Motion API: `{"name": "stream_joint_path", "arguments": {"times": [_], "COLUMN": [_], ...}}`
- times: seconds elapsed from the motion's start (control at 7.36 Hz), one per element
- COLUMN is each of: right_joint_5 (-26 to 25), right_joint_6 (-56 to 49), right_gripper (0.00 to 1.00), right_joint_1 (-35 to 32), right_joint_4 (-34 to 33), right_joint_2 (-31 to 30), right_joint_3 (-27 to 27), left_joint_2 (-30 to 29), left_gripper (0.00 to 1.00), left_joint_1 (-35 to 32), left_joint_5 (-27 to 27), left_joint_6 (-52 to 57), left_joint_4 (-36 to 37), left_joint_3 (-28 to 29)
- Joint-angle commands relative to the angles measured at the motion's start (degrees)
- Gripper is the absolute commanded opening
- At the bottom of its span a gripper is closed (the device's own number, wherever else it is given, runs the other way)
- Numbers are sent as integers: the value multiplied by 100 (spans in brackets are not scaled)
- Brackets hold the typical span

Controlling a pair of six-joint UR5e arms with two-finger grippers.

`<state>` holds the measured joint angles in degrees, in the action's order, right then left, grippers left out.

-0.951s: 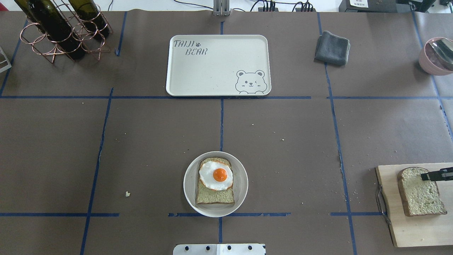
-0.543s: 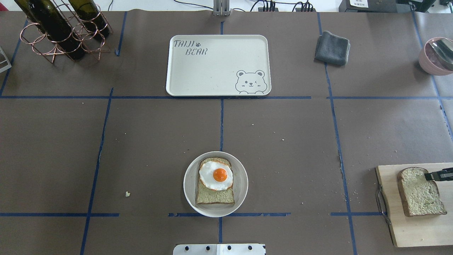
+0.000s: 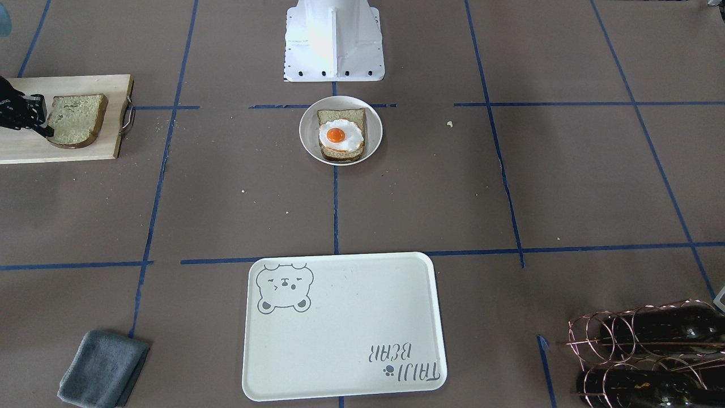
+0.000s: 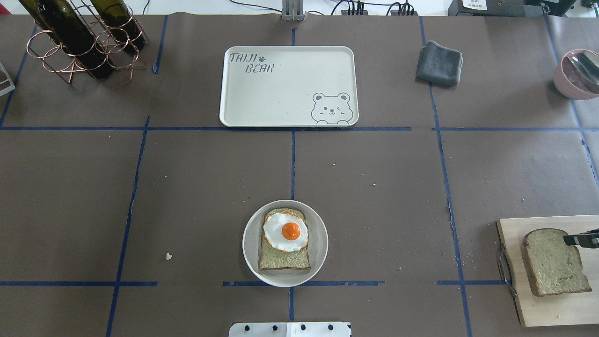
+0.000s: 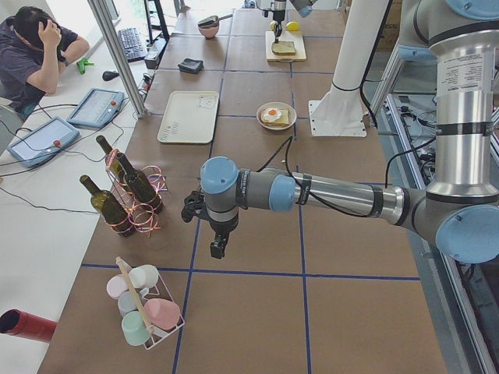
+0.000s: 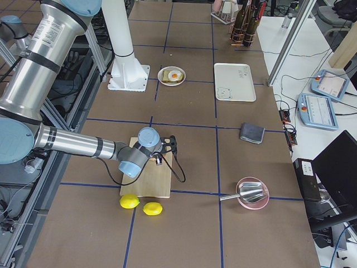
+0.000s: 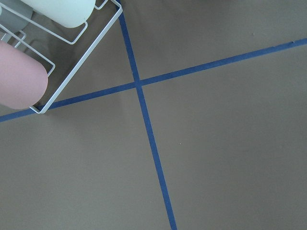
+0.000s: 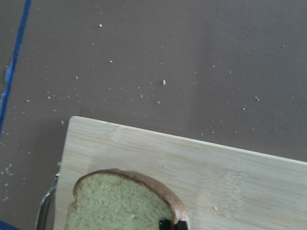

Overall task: Make sandwich and place on tray
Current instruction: 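Reach the right gripper down and grasp the bread slice on the cutting board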

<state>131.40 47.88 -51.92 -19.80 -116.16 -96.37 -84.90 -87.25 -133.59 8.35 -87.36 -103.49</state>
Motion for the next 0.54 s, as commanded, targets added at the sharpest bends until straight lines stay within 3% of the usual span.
{"name": "stream_joint_path", "arguments": {"times": [0.0,0.14,0.41], "right_joint_5": [883,1322,1538], "right_joint_6": [46,73,902], "right_gripper": [0,0,0], "right_joint_1": [-545,-852,-978], "right_joint_4": [214,187,117], "right_joint_2": [58,137,591], "right_joint_3": [-144,-285,-688], "left_joint_2": [0,0,9], "left_gripper": [100,100,100], "left_joint_1": [-3,-3,-3], "left_joint_5": [0,9,9], "left_joint_6": [0,0,0], "left_joint_4": [0,0,9], "left_joint_3": [4,4,13]}}
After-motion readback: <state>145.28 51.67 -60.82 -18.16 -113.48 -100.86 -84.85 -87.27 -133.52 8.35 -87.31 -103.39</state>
